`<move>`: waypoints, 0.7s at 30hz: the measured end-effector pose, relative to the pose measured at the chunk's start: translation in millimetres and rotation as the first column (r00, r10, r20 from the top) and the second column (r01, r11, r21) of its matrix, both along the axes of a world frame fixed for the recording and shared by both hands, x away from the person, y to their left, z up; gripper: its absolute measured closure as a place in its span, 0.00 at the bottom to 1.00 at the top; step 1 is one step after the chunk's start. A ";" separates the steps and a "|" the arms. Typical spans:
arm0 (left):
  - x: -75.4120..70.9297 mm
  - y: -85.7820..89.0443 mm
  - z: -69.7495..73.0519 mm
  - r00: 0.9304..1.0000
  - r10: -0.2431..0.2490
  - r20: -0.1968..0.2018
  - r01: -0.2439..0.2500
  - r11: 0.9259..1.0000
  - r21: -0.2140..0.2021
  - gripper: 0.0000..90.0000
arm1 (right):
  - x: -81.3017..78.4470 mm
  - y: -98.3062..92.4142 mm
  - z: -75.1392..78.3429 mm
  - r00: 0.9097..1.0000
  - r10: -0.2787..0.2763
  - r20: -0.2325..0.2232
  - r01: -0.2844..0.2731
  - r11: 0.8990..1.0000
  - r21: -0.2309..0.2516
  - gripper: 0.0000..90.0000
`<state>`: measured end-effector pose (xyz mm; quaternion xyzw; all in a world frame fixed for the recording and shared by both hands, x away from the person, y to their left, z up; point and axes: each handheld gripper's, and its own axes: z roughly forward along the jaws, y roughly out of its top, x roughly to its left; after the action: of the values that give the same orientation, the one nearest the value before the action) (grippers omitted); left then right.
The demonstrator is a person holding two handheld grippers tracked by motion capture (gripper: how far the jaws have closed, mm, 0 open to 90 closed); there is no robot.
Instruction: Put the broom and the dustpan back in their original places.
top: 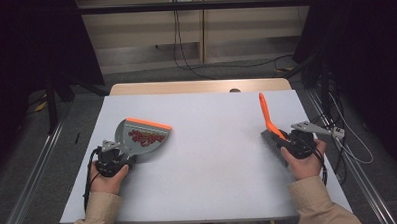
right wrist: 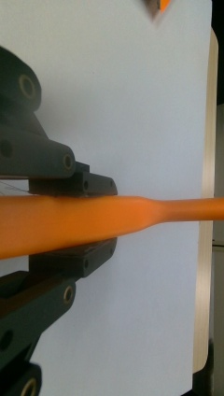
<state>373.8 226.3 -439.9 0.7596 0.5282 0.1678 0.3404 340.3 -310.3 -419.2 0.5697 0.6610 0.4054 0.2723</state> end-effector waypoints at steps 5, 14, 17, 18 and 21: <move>0.6 -2.2 -1.5 1.000 0.019 -0.019 -0.019 1.000 0.004 0.70 | -1.0 -2.1 -5.0 1.000 -0.018 -0.008 0.018 1.000 -0.023 0.79; -2.3 -6.5 -1.7 1.000 0.009 -0.011 -0.010 0.999 -0.032 0.67 | -4.0 5.2 -10.9 1.000 -0.012 -0.005 0.011 0.998 -0.068 0.78; -3.5 -9.3 -2.0 1.000 -0.001 -0.010 0.000 0.998 -0.056 0.65 | -5.9 13.2 -11.6 1.000 0.001 -0.004 -0.002 0.997 -0.071 0.78; -3.9 -10.4 -2.3 1.000 -0.006 -0.009 0.006 0.998 -0.065 0.63 | -6.1 15.1 -11.8 1.000 -0.001 -0.005 0.000 0.998 -0.068 0.77; -5.3 -13.7 -2.0 1.000 -0.021 -0.005 0.021 0.997 -0.079 0.58 | -6.0 19.6 -12.5 1.000 0.008 -0.006 -0.008 0.999 -0.051 0.76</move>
<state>368.4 212.6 -441.8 0.7515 0.5274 0.1410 0.3704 334.3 -290.7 -431.6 0.5611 0.6742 0.3879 0.2832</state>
